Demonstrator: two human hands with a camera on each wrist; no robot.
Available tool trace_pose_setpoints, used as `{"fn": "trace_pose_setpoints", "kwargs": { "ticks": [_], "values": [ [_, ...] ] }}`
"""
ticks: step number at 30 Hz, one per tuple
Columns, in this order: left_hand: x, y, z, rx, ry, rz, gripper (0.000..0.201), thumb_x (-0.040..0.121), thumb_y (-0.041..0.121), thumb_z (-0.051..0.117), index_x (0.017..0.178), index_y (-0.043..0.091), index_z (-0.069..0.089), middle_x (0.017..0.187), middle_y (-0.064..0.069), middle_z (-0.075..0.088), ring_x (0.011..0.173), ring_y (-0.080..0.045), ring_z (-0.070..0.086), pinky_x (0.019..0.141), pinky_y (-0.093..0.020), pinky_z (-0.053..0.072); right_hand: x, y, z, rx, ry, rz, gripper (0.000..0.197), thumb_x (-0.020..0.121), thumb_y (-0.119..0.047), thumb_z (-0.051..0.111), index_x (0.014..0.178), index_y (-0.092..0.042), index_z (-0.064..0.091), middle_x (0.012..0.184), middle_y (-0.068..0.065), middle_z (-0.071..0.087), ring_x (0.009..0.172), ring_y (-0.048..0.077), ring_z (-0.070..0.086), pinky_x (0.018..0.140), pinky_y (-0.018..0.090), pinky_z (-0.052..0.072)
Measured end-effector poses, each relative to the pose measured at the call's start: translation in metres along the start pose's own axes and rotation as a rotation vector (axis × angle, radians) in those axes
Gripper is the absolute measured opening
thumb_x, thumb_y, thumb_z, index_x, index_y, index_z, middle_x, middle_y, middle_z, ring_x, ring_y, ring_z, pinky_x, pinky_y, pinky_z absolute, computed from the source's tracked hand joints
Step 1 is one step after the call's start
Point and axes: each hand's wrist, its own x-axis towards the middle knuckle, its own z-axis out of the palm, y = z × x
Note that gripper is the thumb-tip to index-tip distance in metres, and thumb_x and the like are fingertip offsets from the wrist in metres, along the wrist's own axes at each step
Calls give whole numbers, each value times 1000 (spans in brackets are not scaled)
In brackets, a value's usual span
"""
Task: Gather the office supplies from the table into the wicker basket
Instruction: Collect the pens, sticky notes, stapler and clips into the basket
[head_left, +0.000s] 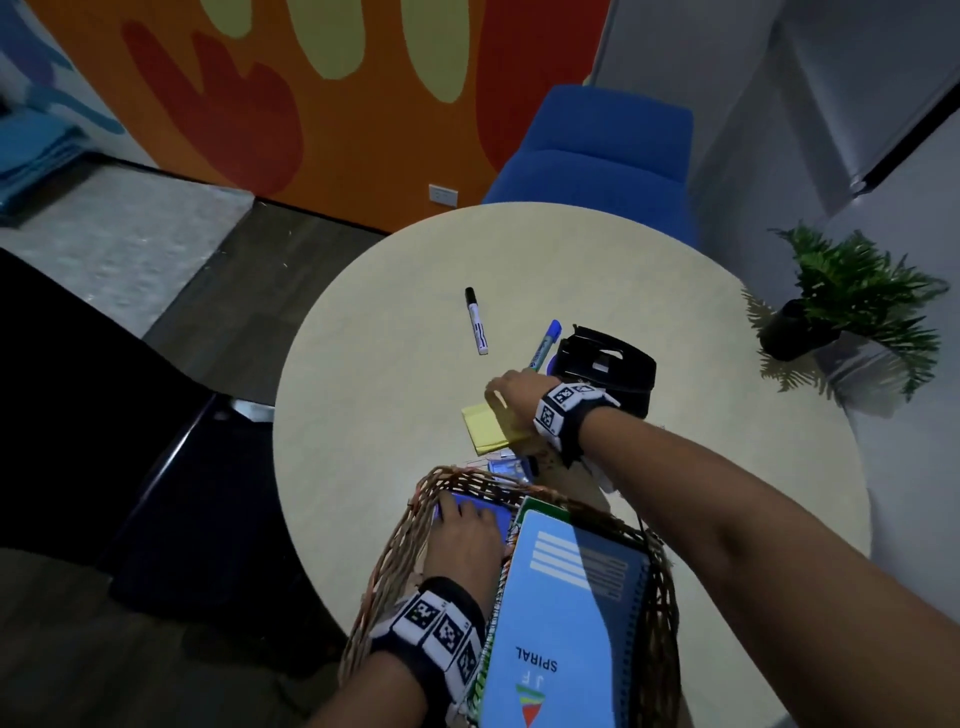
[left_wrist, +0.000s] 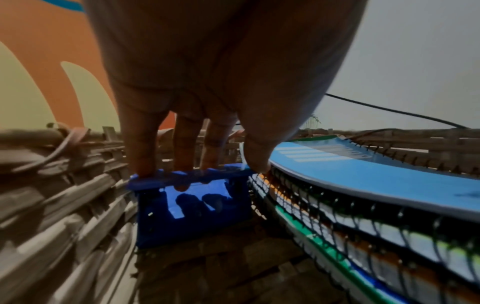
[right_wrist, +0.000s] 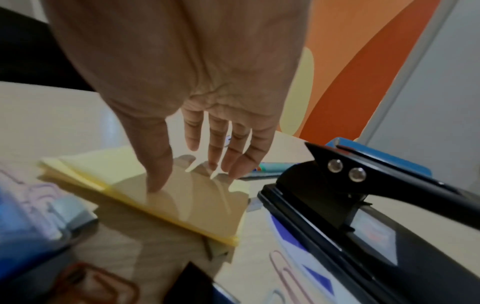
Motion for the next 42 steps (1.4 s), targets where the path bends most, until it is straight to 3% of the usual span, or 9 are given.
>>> {"fn": "trace_pose_setpoints", "kwargs": {
  "ticks": [4, 7, 10, 20, 25, 29, 35, 40, 42],
  "values": [
    [-35, -9, -26, -225, 74, -18, 54, 99, 44, 34, 141, 10, 37, 149, -17, 30, 142, -37, 16, 116, -45, 24, 9, 3, -4, -33, -92, -41, 60, 73, -8, 73, 126, -19, 48, 117, 11, 51, 103, 35, 59, 83, 45, 53],
    [-75, -30, -36, -497, 344, -51, 44, 99, 41, 34, 135, 18, 43, 146, -3, 38, 136, -22, 31, 109, -33, 32, 10, 1, -9, -33, -92, -25, 49, 78, -8, 69, 124, -16, 51, 120, 11, 53, 108, 36, 59, 87, 45, 53],
    [-107, -60, -30, -708, 434, -108, 33, 96, 33, 44, 125, 21, 53, 128, 1, 55, 115, -19, 53, 92, -31, 44, 4, -2, -20, -33, -103, -2, 29, 89, -4, 52, 116, -11, 59, 121, 15, 60, 110, 35, 59, 81, 39, 48],
    [-131, -124, 15, -762, 400, -202, 29, 90, 28, 58, 116, 16, 62, 110, -3, 68, 97, -21, 63, 81, -31, 48, -147, -40, -55, 599, 398, 17, 12, 85, -7, 61, 83, -18, 62, 75, -3, 62, 74, 22, 60, 68, 32, 48],
    [-119, -135, 22, -899, 309, -131, 27, 89, 31, 60, 113, 20, 62, 106, 4, 69, 85, -9, 67, 81, -31, 53, -216, -110, 29, 1326, -153, 35, 26, 90, 6, 54, 99, -18, 51, 67, 11, 64, 58, 14, 69, 58, 29, 58],
    [-100, -126, 22, -919, 192, -5, 16, 90, 28, 59, 105, 25, 63, 92, 5, 73, 82, -9, 70, 82, -35, 56, -221, -144, 71, 1344, -348, 249, 17, 91, 5, 52, 92, -11, 44, 71, 12, 59, 56, 10, 70, 55, 26, 57],
    [-80, -128, 25, -731, 165, 55, 26, 88, 18, 54, 113, 23, 62, 87, 3, 75, 85, -17, 69, 80, -35, 55, -203, -150, 80, 1232, -107, 480, 32, 87, 4, 55, 99, -21, 38, 91, 17, 66, 66, 29, 73, 64, 44, 62],
    [-81, -136, 22, -740, 101, 134, 20, 86, 22, 58, 105, 27, 62, 75, 7, 73, 69, -7, 69, 74, -29, 56, -204, -156, 73, 1004, -15, 454, 75, 74, -26, 80, 129, -24, 30, 102, 11, 66, 82, 26, 67, 66, 36, 55],
    [-77, -144, 12, -756, 28, 166, 15, 85, 24, 63, 99, 26, 63, 70, 6, 74, 65, -3, 68, 70, -25, 56, -203, -143, 50, 944, 81, 456, 69, 74, -38, 78, 127, -22, 37, 104, 10, 65, 88, 25, 61, 66, 30, 46]
  ]
}}
